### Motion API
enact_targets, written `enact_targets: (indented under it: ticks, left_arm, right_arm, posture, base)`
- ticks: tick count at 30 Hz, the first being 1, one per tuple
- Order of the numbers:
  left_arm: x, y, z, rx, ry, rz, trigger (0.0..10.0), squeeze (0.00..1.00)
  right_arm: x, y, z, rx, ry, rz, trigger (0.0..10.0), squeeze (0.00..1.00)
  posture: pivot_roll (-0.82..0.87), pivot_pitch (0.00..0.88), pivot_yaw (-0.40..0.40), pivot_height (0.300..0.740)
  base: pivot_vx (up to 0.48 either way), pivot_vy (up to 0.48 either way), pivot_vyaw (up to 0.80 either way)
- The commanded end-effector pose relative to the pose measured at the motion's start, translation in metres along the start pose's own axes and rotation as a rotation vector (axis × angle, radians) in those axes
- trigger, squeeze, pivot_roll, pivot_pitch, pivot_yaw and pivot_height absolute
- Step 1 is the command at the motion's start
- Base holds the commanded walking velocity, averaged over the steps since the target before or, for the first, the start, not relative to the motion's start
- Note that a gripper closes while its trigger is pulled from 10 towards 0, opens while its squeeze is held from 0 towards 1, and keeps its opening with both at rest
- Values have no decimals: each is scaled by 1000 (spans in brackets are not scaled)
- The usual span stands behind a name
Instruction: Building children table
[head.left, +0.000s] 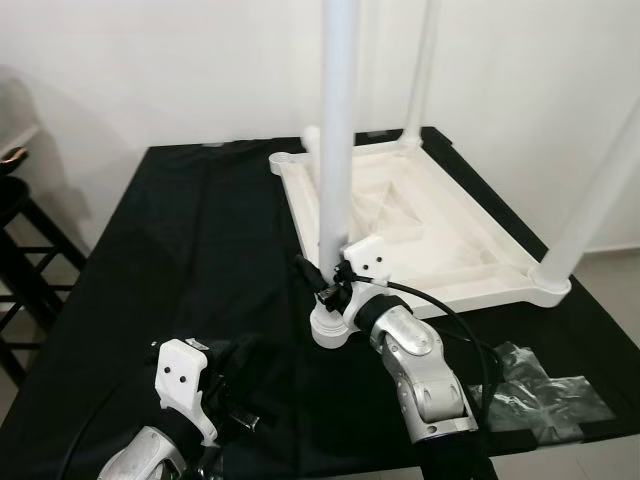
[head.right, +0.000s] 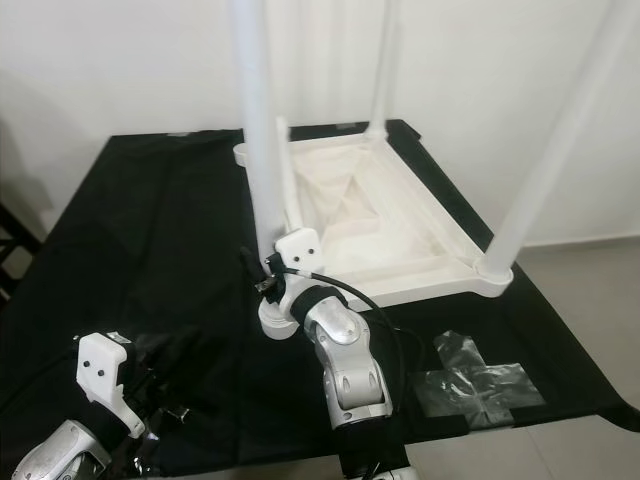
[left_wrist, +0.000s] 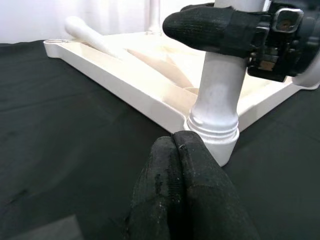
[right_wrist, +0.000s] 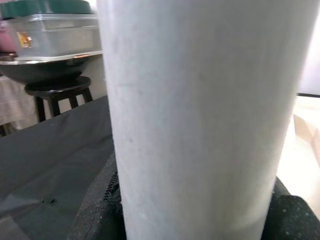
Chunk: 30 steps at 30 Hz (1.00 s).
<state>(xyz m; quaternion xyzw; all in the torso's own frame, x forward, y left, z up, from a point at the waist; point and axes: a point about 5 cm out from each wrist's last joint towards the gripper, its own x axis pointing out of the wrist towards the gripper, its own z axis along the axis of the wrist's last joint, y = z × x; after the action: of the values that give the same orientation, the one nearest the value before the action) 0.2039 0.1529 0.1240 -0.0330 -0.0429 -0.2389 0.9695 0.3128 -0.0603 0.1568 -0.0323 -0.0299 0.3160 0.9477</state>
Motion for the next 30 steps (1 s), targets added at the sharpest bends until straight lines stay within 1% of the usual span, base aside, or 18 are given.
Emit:
enact_targets:
  ticks: [1,4,6,8,9,10,11,12,13,14,17,19,20,21,23,25,26,30]
  left_arm:
    - [0,1,-2,0,16,-3,10000,0]
    - [0,1,-2,-1,16,-5,10000,0]
    - [1,1,-3,-1,15,-5,10000,0]
    - [1,1,-3,-1,15,-5,10000,0]
    - [2,1,-3,-1,14,-5,10000,0]
    - [2,1,-3,0,14,-5,10000,0]
    - [2,1,-3,0,14,-5,10000,0]
    - [3,1,-3,1,14,-4,10000,0]
    - [3,1,-3,1,14,-4,10000,0]
    - [3,1,-3,1,14,-5,10000,0]
    - [3,1,-3,1,14,-5,10000,0]
    - [4,1,-3,1,14,-5,10000,0]
    - [4,1,-4,1,14,-5,10000,0]
    - [4,1,-4,1,14,-5,10000,0]
    - [4,1,-4,2,15,-4,10000,0]
    - [4,1,-5,2,15,-4,10000,0]
    - [4,1,-5,1,16,-5,10000,0]
    - [4,0,-5,-1,17,-7,10000,0]
  right_arm:
    - [-4,-6,-32,50,161,34,10000,1000]
    - [-3,-5,-29,60,153,58,10000,1000]
    - [7,-10,-12,91,75,76,10000,1000]
    - [12,-11,1,104,18,144,10000,1000]
    - [13,-10,5,121,7,202,10000,1000]
    - [15,-9,12,115,-12,295,10000,1000]
    - [15,-9,12,115,-12,295,10000,1000]
    - [16,-9,22,76,-16,510,10000,133]
    - [16,-9,23,64,-14,556,10000,133]
    - [16,-11,25,29,-11,605,10000,0]
    - [16,-11,25,29,-11,605,10000,0]
    - [17,-12,26,4,-10,631,10000,0]
    - [17,-14,26,-11,18,733,10000,0]
    - [17,-14,26,-11,18,733,10000,0]
    - [21,-20,28,-1,61,852,10000,0]
    - [24,-22,29,15,69,870,10000,0]
    - [26,-24,29,24,74,865,0,0]
    - [27,-26,28,54,79,889,0,0]
  posture:
    - [15,101,23,740]
    - [15,101,23,740]
    - [12,96,24,740]
    - [12,95,24,740]
    - [14,92,25,740]
    - [17,90,26,740]
    - [17,90,26,740]
    - [16,88,26,740]
    - [16,88,26,740]
    - [21,83,25,740]
    - [21,83,25,740]
    - [21,83,25,740]
    - [26,75,27,740]
    - [26,75,27,740]
    - [30,73,27,740]
    - [28,69,29,740]
    - [29,68,31,740]
    - [29,66,32,740]
  base:
    - [0,0,0]
    - [0,0,0]
    - [0,0,0]
    - [0,0,0]
    - [0,0,0]
    - [0,0,0]
    - [0,0,0]
    - [0,0,0]
    - [0,0,0]
    - [0,0,0]
    - [0,0,0]
    - [0,0,0]
    - [0,0,0]
    - [0,0,0]
    - [0,0,0]
    - [0,0,0]
    - [0,0,0]
    - [0,0,0]
